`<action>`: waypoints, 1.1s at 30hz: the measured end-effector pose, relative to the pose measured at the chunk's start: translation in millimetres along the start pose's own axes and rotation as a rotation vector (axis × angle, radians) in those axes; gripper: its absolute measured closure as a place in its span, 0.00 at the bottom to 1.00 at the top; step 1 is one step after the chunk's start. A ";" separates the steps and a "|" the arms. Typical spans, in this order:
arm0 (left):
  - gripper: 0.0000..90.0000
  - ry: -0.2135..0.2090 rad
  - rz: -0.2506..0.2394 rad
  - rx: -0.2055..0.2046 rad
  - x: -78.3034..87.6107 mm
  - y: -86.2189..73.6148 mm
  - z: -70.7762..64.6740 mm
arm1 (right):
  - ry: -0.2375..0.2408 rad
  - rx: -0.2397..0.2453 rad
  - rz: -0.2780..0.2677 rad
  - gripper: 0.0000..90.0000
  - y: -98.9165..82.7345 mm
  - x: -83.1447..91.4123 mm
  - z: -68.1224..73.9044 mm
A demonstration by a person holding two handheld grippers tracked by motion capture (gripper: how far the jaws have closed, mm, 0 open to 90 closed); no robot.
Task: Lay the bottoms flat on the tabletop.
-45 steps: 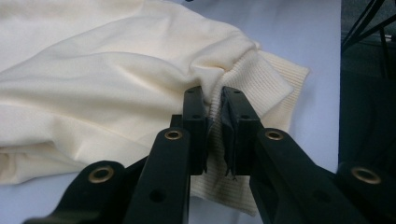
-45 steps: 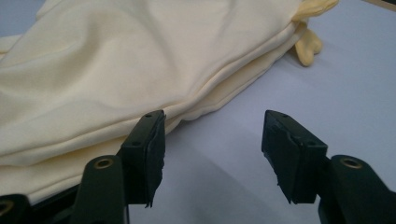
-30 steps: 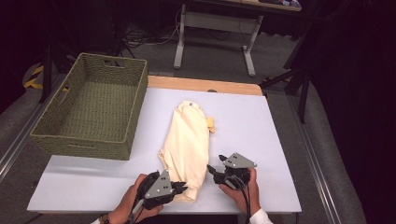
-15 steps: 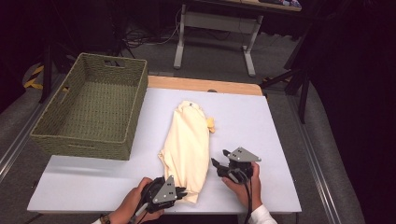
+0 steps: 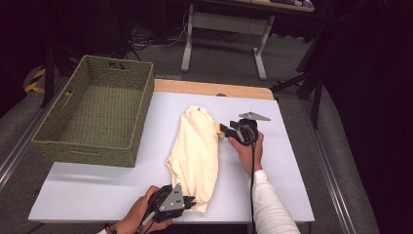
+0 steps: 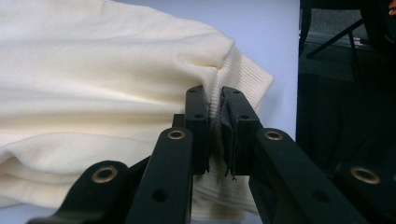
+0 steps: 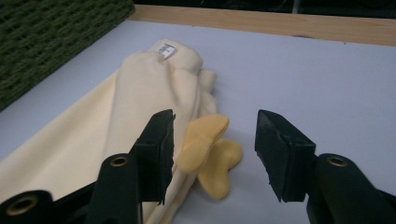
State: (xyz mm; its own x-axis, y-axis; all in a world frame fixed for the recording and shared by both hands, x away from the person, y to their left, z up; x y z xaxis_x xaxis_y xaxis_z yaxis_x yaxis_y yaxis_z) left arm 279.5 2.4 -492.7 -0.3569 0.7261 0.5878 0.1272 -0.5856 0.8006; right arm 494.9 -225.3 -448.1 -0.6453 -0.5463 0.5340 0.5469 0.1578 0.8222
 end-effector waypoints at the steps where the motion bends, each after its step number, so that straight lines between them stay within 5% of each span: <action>1: 0.91 0.000 0.000 0.004 0.1 -0.4 0.4 | -0.016 0.001 0.014 0.53 2.0 -4.9 -3.4; 4: 0.91 0.000 -0.002 0.006 0.1 -0.9 -0.3 | 0.005 -0.082 0.035 0.53 1.7 -19.1 -12.9; 10: 0.91 0.004 -0.003 -0.001 -0.8 -1.1 -1.3 | 0.041 -0.114 0.108 0.64 -5.5 -40.2 -9.6; 14: 0.91 0.006 -0.004 -0.004 -0.8 -1.2 -1.4 | 0.039 -0.057 0.133 0.87 -6.6 -45.9 0.9; 17: 0.91 0.005 -0.004 -0.005 -0.8 -1.3 -1.9 | -0.002 -0.024 0.135 0.95 -4.4 -43.1 1.6; 22: 0.91 0.002 -0.004 0.000 -0.8 -1.3 -1.2 | -0.078 0.021 0.094 0.96 3.7 -31.7 -4.4; 26: 0.91 0.002 -0.003 0.002 -0.7 -1.4 -1.3 | -0.093 0.008 0.079 0.97 3.8 -25.9 -11.5; 33: 0.91 -0.007 -0.004 0.017 -0.1 -1.2 -1.2 | -0.139 0.042 0.135 0.97 -9.1 -32.4 -16.2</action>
State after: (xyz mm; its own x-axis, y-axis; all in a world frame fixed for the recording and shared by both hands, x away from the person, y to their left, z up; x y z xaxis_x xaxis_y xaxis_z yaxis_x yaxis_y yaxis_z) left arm 278.3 2.6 -493.8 -0.3508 0.7311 0.5851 0.1416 -0.5762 0.8049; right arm 519.5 -222.4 -476.1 -0.6368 -0.3999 0.6593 0.6124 0.2572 0.7475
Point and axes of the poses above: each handheld gripper's, and its own axes: x roughly backward along the jaws, y roughly out of its top, z roughly to its left, the point moved 4 cm from there along -x, roughly forward along the jaws, and after that the axes turned 7 degrees about y, right-handed, at the moved point
